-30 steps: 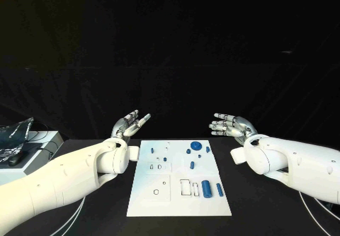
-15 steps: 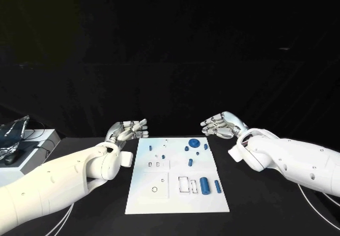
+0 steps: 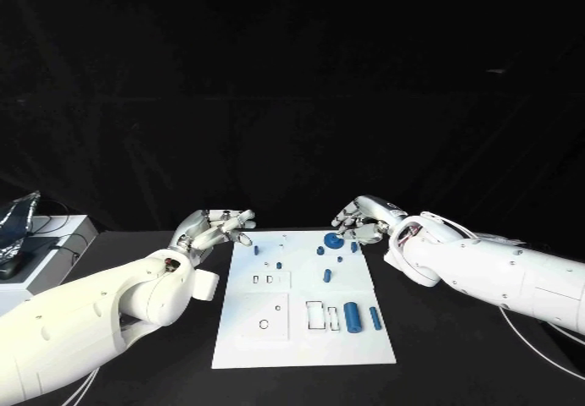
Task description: Assemble the parts on the task board
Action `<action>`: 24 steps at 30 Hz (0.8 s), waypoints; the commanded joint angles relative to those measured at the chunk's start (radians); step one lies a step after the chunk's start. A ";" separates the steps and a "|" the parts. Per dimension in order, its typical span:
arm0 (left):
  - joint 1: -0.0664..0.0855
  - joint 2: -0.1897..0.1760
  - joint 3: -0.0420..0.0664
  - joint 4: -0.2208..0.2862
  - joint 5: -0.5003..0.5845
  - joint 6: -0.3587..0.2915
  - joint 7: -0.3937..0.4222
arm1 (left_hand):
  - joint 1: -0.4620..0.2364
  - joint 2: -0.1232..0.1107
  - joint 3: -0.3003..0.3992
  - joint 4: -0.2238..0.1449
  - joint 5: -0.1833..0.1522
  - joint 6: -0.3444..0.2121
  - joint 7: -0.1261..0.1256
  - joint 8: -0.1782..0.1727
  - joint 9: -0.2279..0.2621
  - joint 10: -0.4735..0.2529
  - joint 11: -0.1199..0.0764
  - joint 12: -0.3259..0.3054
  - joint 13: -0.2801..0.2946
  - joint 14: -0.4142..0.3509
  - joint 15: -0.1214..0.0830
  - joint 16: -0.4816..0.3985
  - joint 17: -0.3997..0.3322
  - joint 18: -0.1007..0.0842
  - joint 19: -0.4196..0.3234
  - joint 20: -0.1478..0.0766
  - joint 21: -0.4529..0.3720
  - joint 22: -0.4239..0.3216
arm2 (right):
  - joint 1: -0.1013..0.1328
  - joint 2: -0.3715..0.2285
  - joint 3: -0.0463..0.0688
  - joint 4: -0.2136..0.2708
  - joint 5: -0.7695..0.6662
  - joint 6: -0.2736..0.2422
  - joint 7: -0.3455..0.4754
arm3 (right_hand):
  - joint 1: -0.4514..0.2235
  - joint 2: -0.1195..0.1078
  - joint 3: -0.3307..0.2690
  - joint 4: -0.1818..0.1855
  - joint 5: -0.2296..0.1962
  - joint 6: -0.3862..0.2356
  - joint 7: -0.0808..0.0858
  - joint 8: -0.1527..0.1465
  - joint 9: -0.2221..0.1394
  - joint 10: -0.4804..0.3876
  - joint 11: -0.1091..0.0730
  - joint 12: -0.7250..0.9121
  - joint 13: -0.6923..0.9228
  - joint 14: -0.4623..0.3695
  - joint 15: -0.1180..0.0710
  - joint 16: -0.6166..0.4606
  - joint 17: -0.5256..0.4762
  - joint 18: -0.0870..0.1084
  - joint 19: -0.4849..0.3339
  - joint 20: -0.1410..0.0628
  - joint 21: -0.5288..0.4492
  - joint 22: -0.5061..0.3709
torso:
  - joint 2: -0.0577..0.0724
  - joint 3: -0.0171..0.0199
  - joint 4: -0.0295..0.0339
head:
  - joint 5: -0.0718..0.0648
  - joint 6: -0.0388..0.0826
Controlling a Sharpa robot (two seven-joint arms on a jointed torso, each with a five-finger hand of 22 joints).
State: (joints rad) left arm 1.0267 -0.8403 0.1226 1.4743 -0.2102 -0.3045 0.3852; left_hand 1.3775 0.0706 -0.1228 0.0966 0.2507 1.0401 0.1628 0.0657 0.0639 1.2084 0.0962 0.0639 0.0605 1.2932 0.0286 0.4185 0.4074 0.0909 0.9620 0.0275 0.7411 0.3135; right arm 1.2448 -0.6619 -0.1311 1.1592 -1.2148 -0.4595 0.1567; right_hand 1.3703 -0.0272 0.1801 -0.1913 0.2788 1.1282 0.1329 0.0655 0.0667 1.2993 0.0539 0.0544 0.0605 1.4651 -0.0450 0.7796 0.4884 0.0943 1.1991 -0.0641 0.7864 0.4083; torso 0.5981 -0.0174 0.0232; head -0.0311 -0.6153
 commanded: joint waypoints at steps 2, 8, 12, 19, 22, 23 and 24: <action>0.000 -0.012 0.018 0.032 -0.027 0.031 -0.004 | 0.011 -0.002 -0.005 -0.004 0.001 -0.001 0.000 -0.002 0.000 -0.005 0.002 -0.003 0.000 -0.014 -0.001 0.032 0.019 -0.001 -0.021 0.003 0.036 0.021 | 0.008 0.027 0.001 -0.038 -0.207 0.047 -0.113 | -0.025 -0.010 0.025 0.005 0.006 -0.014 0.007 -0.004 -0.001 -0.024 0.003 0.006 0.000 0.012 0.003 0.134 0.091 0.033 0.017 0.000 0.048 0.046 | 0.029 -0.0064 0.0217 | -0.013 0.002; 0.000 -0.030 0.037 0.065 -0.028 0.034 -0.006 | 0.010 -0.002 -0.006 -0.006 0.000 -0.001 0.000 -0.002 0.000 -0.006 0.002 -0.004 0.000 -0.026 -0.002 0.074 0.034 0.004 -0.038 0.005 0.073 0.038 | 0.017 0.062 0.002 -0.079 -0.271 0.093 -0.158 | -0.045 -0.038 0.056 0.015 0.002 -0.032 0.017 -0.003 0.000 -0.101 0.028 0.005 0.000 -0.027 0.024 0.233 0.152 0.058 0.018 0.021 0.077 0.089 | 0.048 -0.0111 0.0365 | -0.025 0.000; 0.000 -0.039 0.045 0.084 -0.029 0.035 -0.009 | 0.009 -0.002 -0.007 -0.006 0.000 -0.001 0.000 -0.002 0.000 -0.006 0.002 -0.003 0.000 -0.028 -0.002 0.078 0.034 0.005 -0.040 0.005 0.077 0.039 | 0.021 0.086 0.002 -0.105 -0.306 0.121 -0.189 | -0.059 -0.065 0.062 0.034 -0.007 -0.045 0.015 -0.004 0.000 -0.121 0.035 0.003 -0.001 -0.046 0.032 0.265 0.162 0.074 0.013 0.035 0.079 0.118 | 0.060 -0.0137 0.0442 | -0.032 0.000; 0.001 -0.045 0.053 0.102 -0.029 0.034 -0.008 | 0.008 -0.002 -0.007 -0.006 0.000 -0.003 -0.002 -0.002 0.000 -0.009 0.002 -0.003 0.000 -0.036 -0.001 0.075 0.028 0.005 -0.045 0.007 0.077 0.037 | 0.021 0.106 0.002 -0.128 -0.325 0.157 -0.203 | -0.055 -0.082 0.022 0.070 -0.019 -0.055 0.013 -0.004 0.000 -0.147 0.041 0.004 0.000 -0.052 0.038 0.292 0.170 0.084 0.029 0.044 0.059 0.143 | 0.073 -0.0182 0.0576 | -0.044 0.000; 0.001 -0.046 0.054 0.104 -0.029 0.034 -0.009 | 0.008 -0.002 -0.007 -0.007 0.000 -0.003 -0.003 -0.002 0.000 -0.009 0.002 -0.004 0.000 -0.033 -0.001 0.072 0.023 0.006 -0.046 0.009 0.077 0.035 | 0.020 0.109 0.002 -0.130 -0.329 0.164 -0.202 | -0.041 -0.082 0.015 0.082 -0.006 -0.051 0.013 -0.004 0.000 -0.141 0.040 0.003 -0.001 -0.056 0.039 0.303 0.169 0.087 0.035 0.046 0.045 0.169 | 0.077 -0.0193 0.0609 | -0.047 0.000; 0.001 -0.046 0.054 0.103 -0.029 0.035 -0.009 | 0.008 -0.002 -0.007 -0.007 0.001 -0.004 -0.002 -0.002 0.000 -0.010 0.003 -0.004 0.000 -0.032 0.000 0.072 0.021 0.006 -0.045 0.009 0.077 0.035 | 0.020 0.110 0.002 -0.133 -0.332 0.166 -0.202 | -0.042 -0.083 0.019 0.083 -0.004 -0.050 0.013 -0.004 0.000 -0.139 0.039 0.003 -0.001 -0.055 0.038 0.305 0.169 0.085 0.039 0.045 0.048 0.183 | 0.079 -0.0194 0.0617 | -0.047 0.000; 0.001 -0.046 0.055 0.103 -0.029 0.035 -0.010 | 0.010 -0.001 -0.006 -0.008 0.001 -0.004 -0.002 -0.002 0.000 -0.011 0.003 -0.004 0.000 -0.032 0.000 0.071 0.021 0.006 -0.046 0.009 0.078 0.034 | 0.020 0.111 0.002 -0.136 -0.334 0.168 -0.201 | -0.043 -0.083 0.021 0.083 0.000 -0.050 0.013 -0.004 0.000 -0.137 0.039 0.003 -0.001 -0.054 0.038 0.309 0.170 0.084 0.043 0.045 0.053 0.195 | 0.080 -0.0199 0.0626 | -0.048 0.001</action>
State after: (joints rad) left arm 1.0269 -0.8871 0.1759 1.5743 -0.2333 -0.2882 0.3729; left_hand 1.3780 0.0712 -0.1254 0.0938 0.2507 1.0400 0.1628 0.0658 0.0638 1.2043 0.1003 0.0638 0.0603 1.2610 0.0286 0.4937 0.4291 0.0909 0.9239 0.0373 0.8143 0.3490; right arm 1.2649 -0.5523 -0.1291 1.0269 -1.5091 -0.3338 -0.0281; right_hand 1.3214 -0.1108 0.1991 -0.1086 0.2751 1.0788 0.1464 0.0654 0.0666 1.1580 0.0955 0.0584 0.0604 1.4146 -0.0053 1.0869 0.6575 0.1432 1.2370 -0.0168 0.8366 0.6009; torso 0.6717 -0.0354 0.0809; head -0.0771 -0.6152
